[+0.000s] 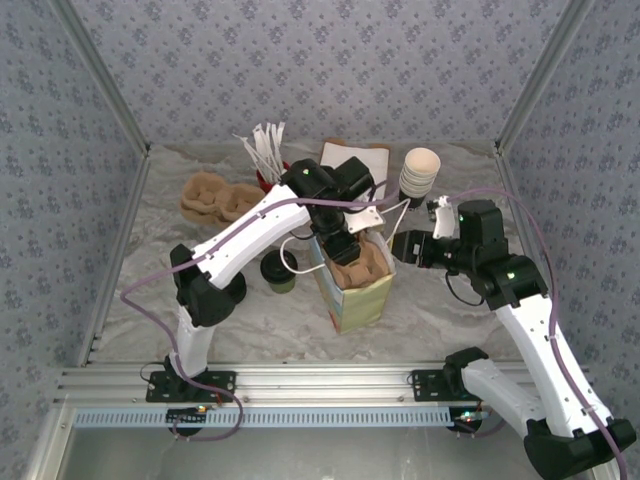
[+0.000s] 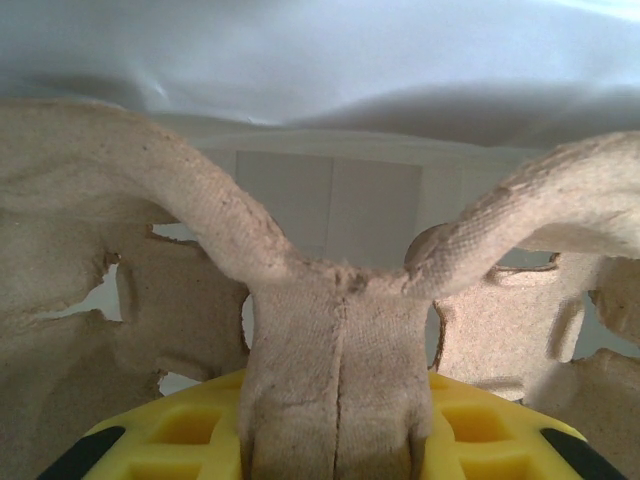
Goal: Pack the takeout coffee
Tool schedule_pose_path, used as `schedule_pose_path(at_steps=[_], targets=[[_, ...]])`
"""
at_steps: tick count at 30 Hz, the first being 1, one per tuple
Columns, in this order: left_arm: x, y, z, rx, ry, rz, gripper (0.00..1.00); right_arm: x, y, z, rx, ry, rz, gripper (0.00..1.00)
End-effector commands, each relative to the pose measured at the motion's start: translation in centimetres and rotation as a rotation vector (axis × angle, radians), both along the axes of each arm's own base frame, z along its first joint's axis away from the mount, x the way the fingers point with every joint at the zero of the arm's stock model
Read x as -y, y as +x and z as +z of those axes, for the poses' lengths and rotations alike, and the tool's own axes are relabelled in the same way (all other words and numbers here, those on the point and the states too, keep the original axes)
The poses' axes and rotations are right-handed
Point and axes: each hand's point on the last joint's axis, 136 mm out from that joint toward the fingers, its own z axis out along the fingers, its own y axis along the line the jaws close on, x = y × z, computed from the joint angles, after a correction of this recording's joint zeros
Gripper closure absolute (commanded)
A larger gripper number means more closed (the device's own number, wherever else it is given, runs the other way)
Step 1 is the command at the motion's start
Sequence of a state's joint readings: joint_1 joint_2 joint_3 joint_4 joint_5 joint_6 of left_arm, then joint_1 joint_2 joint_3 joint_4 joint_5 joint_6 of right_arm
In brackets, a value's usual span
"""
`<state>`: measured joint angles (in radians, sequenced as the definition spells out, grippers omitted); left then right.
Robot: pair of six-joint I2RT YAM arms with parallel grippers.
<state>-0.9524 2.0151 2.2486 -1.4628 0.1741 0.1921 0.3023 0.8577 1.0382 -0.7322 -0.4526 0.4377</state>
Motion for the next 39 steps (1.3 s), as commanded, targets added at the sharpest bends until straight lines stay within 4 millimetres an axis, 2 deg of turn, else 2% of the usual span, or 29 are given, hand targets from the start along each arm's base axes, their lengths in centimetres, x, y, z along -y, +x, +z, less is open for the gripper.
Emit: schedule_pose_path(at_steps=[1,7,15,20,24,30,33,35,38,39], targets=[[-0.2,-0.4,-0.7,0.006,0.035,-0.056,0.81,-0.4,0.1,1.0,0.024,0.047,0.010,0.47],[0.0,-0.6,-1.6,0.004,0.046,-0.099,0.81,-0.4,0.4,0.5,0.013,0.061,0.002,0.46],[0.3,-0.9,-1.5,0.015,0.013,-0.136,0.81,-0.7,1.0,0.8,0.021,0.102,-0.007,0.45],[-0.1,-0.9,-1.9,0.025,0.024,-0.155,0.81,-0.6,1.1,2.6,0.079,0.136,-0.001,0.39],[-0.1,-0.9,-1.7,0.038,0.013,-0.170,0.81,0.4,1.2,3.7,0.097,0.172,-0.030,0.33],[0.0,-1.0,-1.6,0.048,-0.005,-0.192,0.82,0.9,2.8,4.4,0.059,0.250,-0.065,0.29],[0.1,-1.0,-1.7,0.049,-0.006,-0.197,0.82,0.7,3.4,4.5,0.035,0.273,-0.070,0.31],[0.1,-1.0,-1.7,0.048,-0.009,-0.201,0.81,0.5,3.5,4.2,0.008,0.290,-0.064,0.37],[0.2,-1.0,-1.7,0.053,-0.016,-0.209,0.81,0.4,3.8,3.6,-0.011,0.286,-0.066,0.53],[0.2,-1.1,-1.7,0.053,-0.019,-0.214,0.81,0.6,3.8,3.4,-0.017,0.281,-0.076,0.61]])
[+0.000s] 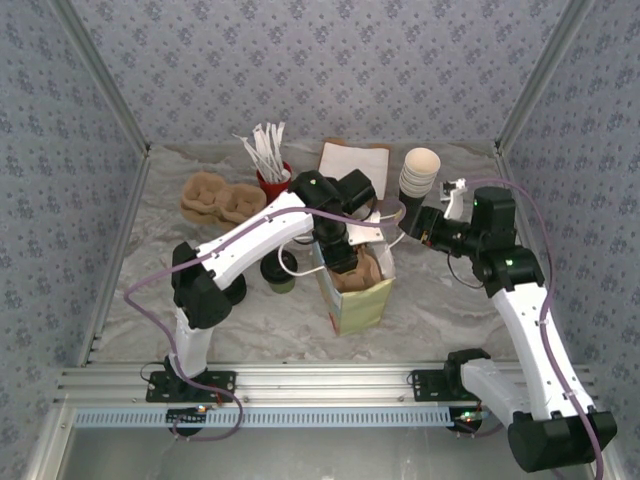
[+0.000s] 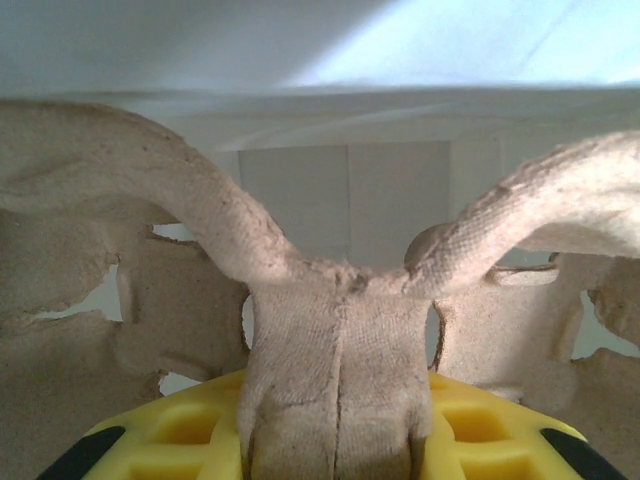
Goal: Pack the takeout coffee
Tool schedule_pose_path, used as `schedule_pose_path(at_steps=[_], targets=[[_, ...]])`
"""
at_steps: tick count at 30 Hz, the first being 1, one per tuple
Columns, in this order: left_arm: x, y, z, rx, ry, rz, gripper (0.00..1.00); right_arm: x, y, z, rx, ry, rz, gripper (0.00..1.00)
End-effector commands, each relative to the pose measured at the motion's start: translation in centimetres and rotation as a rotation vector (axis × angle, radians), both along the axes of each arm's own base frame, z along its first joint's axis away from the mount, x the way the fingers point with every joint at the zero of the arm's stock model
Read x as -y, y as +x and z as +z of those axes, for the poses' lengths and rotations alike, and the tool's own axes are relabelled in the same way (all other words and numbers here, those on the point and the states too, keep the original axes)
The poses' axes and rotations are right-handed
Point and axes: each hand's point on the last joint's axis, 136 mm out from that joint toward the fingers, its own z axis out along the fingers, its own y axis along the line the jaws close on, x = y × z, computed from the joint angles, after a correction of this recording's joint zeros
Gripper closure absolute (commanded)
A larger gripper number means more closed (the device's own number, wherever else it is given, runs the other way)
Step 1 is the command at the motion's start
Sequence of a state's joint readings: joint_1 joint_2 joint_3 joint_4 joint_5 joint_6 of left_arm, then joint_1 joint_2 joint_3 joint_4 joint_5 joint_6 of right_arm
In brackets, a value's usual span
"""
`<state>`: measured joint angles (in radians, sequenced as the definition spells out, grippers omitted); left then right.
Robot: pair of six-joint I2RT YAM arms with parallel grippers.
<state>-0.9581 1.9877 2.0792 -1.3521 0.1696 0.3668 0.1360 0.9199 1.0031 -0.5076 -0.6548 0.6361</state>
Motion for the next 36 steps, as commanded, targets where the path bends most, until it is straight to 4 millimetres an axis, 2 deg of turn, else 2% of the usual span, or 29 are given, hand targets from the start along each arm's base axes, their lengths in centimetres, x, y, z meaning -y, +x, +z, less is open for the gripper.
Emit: schedule_pose_path(at_steps=[1,4,9,20,31,36], targets=[[0.1,-0.9,1.4,0.011,-0.046,-0.048,0.81,0.0,0.0,1.2,0.013,0.028,0.005,0.69],[0.0,-1.0,1.1,0.012,-0.037,-0.060,0.81,0.5,0.0,1.2,0.009,0.020,-0.006,0.86],[-0.4,-1.1,0.4,0.020,-0.019,-0.082,0.81,1.8,-0.2,1.2,0.013,-0.014,-0.032,1.00],[-0.4,-1.5,-0.7,0.027,0.003,-0.122,0.81,1.6,-0.6,1.3,0.005,0.012,-0.013,1.00],[-0.5,-1.2,-3.4,0.039,0.109,-0.141,0.81,1.4,-1.3,1.3,-0.002,0.026,-0.006,1.00],[-0.3,-1.5,-3.9,0.030,0.126,-0.162,0.81,1.5,-1.4,1.3,0.001,0.025,-0.008,1.00]])
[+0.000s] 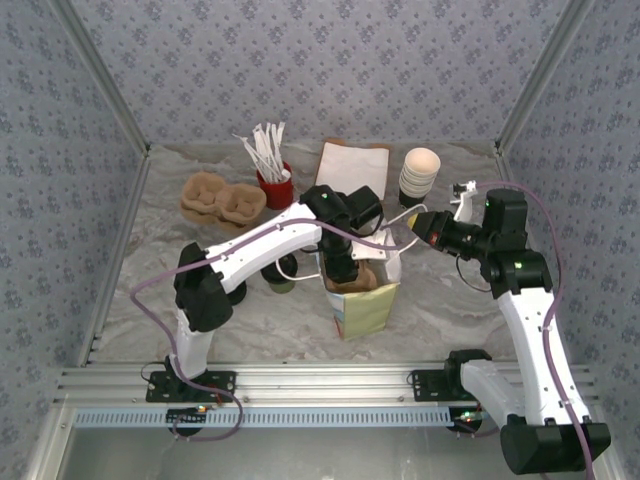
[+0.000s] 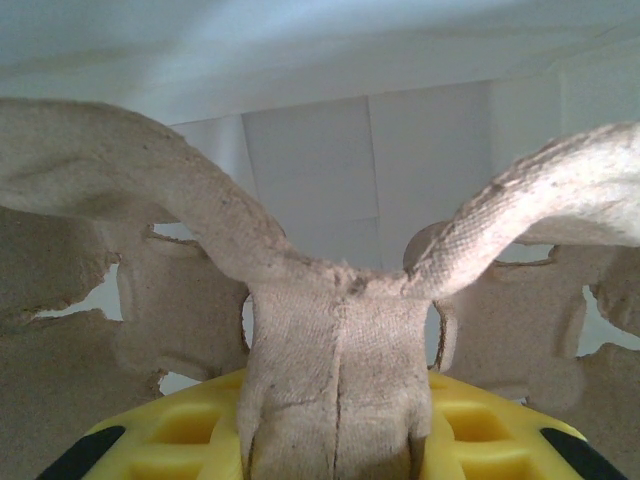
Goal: Pack the takeout coffee
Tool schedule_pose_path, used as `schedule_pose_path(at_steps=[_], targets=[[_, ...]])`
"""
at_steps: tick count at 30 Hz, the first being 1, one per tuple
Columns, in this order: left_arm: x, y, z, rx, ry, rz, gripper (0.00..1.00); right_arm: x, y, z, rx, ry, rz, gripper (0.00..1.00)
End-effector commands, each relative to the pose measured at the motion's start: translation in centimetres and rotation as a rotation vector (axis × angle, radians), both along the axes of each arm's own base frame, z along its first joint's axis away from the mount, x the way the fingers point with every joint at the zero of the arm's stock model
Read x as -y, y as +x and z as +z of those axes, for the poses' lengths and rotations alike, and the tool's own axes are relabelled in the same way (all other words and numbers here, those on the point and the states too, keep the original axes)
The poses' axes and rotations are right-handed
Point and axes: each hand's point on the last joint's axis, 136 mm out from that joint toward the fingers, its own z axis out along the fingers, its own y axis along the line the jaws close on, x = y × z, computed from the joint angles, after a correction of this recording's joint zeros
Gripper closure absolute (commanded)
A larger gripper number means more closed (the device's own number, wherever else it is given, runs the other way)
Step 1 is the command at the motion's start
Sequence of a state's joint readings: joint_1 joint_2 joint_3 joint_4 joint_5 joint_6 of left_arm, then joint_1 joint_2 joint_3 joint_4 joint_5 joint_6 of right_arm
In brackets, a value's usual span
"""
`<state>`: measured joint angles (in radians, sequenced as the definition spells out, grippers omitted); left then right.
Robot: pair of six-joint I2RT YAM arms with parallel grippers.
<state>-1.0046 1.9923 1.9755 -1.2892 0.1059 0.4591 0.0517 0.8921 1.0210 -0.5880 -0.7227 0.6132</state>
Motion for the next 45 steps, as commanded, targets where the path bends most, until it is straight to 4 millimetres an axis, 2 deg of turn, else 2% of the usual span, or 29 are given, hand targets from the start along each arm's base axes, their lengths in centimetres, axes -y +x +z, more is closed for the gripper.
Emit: schedule_pose_path(at_steps=[1,4,15,34,38,45], targets=[[-0.4,-0.8,-0.8,-0.023,0.052,-0.040,0.81,0.0,-0.5,0.9,0.022,0.007,0.008,1.00],[-0.1,-0.8,-0.8,-0.021,0.044,-0.046,0.81,0.0,-0.5,0.7,0.020,0.004,0.005,1.00],[0.4,-0.9,-2.6,-0.037,0.106,-0.069,0.80,0.0,-0.9,0.0,0.007,0.013,0.004,0.99],[0.5,-1.5,-6.0,-0.076,0.141,-0.084,0.78,0.0,-1.1,0.0,0.013,0.007,0.005,0.99],[0.1,-1.8,-7.4,-0.091,0.155,-0.088,0.78,0.0,-1.1,0.0,0.016,0.005,0.007,0.99],[0.2,-1.7,-8.0,-0.085,0.143,-0.087,0.75,0.0,-1.4,-0.4,-0.008,0.002,0.006,0.99]])
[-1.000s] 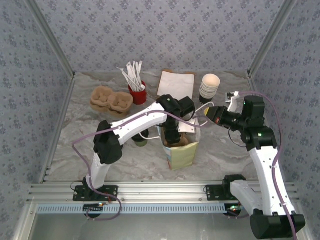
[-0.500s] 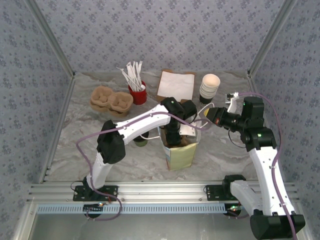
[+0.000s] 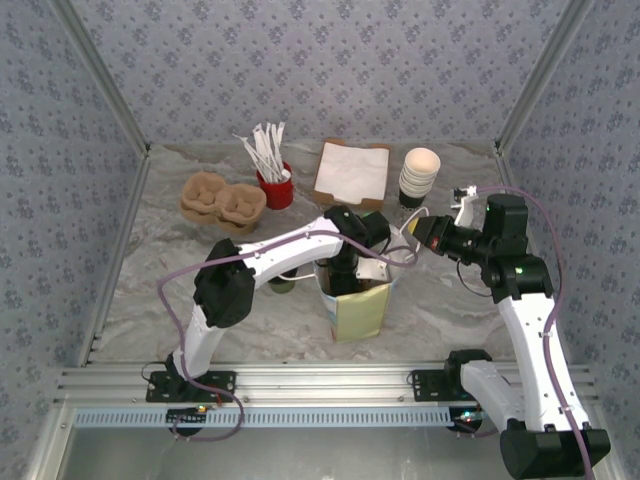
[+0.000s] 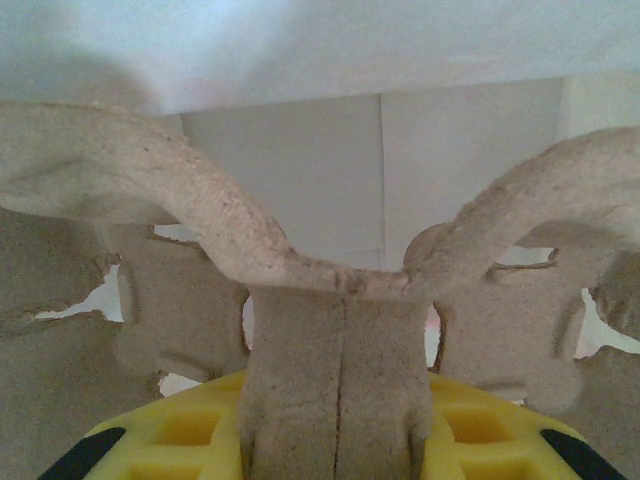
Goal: Pack the takeout coffee
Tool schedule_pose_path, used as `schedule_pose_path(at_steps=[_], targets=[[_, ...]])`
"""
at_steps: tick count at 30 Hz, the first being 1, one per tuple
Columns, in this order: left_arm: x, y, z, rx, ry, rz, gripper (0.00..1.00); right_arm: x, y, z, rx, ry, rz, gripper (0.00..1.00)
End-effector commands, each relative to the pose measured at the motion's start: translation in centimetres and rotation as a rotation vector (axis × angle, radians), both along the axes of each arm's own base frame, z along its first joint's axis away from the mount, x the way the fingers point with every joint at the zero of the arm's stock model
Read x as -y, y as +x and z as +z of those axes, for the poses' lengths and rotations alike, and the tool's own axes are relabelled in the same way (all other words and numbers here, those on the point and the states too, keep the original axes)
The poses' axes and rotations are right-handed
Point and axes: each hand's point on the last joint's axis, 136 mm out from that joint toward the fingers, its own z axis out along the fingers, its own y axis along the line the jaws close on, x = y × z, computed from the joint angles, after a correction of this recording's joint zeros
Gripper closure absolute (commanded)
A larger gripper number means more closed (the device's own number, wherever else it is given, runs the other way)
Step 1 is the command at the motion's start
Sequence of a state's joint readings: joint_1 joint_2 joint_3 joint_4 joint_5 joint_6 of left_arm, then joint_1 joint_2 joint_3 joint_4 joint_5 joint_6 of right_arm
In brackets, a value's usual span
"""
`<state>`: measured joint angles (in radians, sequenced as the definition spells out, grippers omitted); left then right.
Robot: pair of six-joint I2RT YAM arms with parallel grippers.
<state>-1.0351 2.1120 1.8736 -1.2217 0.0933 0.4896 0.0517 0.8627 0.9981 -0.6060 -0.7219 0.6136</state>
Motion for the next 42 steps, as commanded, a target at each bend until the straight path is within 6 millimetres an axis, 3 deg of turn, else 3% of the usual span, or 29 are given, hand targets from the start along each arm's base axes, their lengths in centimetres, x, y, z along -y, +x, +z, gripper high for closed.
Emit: schedule_pose_path(at_steps=[1,19,22,24,34,36,42], targets=[[0.0,-0.6,-0.6,-0.019,0.005,-0.027,0.74,0.0,-0.6,0.1,0.003,0.003,0.006,0.99],[-0.4,-0.4,-1.7,-0.004,0.016,-0.015,0.70,0.0,-0.6,0.0,0.000,0.001,0.012,0.99],[-0.1,-0.3,-1.1,0.007,0.002,-0.011,0.60,-0.1,-0.5,0.2,0.001,0.004,0.012,0.99],[0.0,-0.1,-0.4,0.014,-0.008,-0.007,0.50,0.0,-0.5,0.3,0.005,0.003,0.012,1.00],[1.0,-0.2,4.9,0.036,-0.108,0.018,0.25,-0.1,-0.4,0.8,0.016,0.003,0.013,0.99],[1.6,-0.2,6.9,0.045,-0.158,0.028,0.18,0.0,-0.5,0.8,0.018,-0.001,0.012,0.99],[1.7,-0.5,11.1,0.060,-0.239,0.057,0.16,0.0,-0.4,0.7,0.017,-0.008,0.012,0.99]])
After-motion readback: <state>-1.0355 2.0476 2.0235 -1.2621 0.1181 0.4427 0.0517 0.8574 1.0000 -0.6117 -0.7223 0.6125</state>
